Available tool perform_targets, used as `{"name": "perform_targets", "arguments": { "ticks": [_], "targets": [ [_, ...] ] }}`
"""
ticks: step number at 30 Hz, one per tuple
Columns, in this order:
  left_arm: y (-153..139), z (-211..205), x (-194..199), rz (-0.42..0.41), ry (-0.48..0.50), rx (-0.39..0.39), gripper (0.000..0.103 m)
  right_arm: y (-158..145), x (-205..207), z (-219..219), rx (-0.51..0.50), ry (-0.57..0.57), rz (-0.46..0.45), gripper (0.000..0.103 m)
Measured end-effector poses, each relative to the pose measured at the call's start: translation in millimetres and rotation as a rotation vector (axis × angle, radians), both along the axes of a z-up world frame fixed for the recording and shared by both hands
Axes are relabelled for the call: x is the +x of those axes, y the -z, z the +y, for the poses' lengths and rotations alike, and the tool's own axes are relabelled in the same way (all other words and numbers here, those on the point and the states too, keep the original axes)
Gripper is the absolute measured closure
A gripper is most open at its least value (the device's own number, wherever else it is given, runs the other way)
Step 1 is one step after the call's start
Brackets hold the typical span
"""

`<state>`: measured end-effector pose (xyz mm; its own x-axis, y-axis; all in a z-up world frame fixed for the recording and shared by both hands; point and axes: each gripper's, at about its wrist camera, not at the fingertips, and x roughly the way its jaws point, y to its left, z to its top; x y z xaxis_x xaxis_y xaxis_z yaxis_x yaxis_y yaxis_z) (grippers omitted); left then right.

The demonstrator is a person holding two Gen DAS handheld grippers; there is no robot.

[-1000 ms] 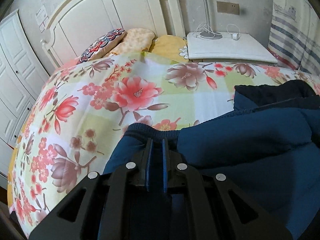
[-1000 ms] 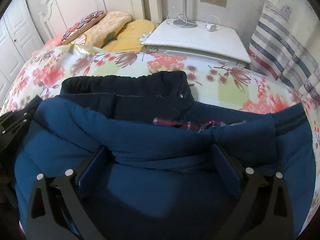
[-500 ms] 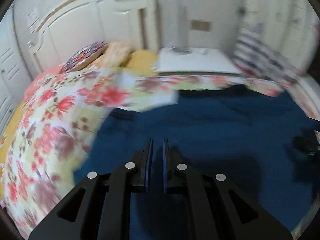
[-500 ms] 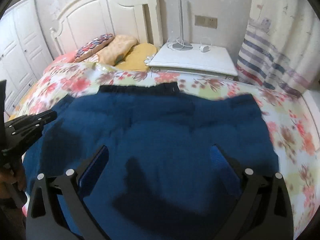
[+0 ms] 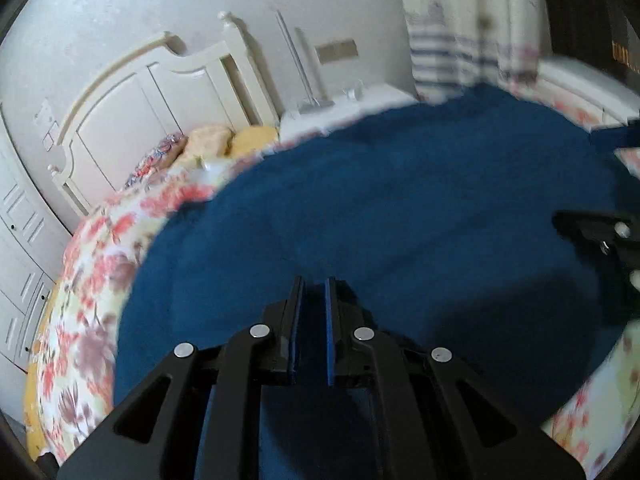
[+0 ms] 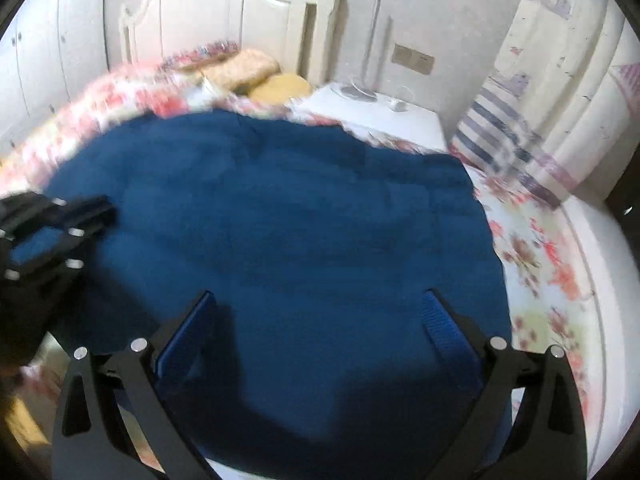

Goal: Fold large clothes

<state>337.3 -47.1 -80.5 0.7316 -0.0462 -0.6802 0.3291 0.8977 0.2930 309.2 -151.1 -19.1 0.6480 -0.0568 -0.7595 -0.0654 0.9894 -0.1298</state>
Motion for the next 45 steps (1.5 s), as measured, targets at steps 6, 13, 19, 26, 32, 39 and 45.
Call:
{"name": "perform_targets", "arguments": {
  "ticks": [6, 13, 19, 26, 32, 39, 45],
  "targets": [
    [11, 5, -4, 0.008, 0.01, -0.038, 0.101, 17, -15, -22, 0.117, 0.021, -0.013, 0.002],
    [14, 10, -1, 0.005, 0.008, -0.072, 0.101, 22, -47, -63, 0.183, 0.108, -0.041, 0.002],
    [14, 10, -1, 0.005, 0.008, -0.075, 0.101, 23, -49, -77, 0.216, 0.125, -0.006, 0.002],
    [14, 11, -1, 0.006, 0.009, -0.079, 0.101, 14, -50, -82, 0.19, 0.177, -0.026, 0.002],
    [11, 14, 0, 0.027, 0.013, -0.099, 0.101, 29, -52, -89, 0.249, 0.162, 0.004, 0.002],
    [-15, 81, 5, 0.031, -0.098, -0.203, 0.101, 10, -113, -105, 0.463, 0.202, -0.034, 0.002],
    [0, 109, 28, 0.061, -0.162, -0.214, 0.101, 43, -146, -123, 0.792, 0.243, 0.033, 0.003]
  ]
}}
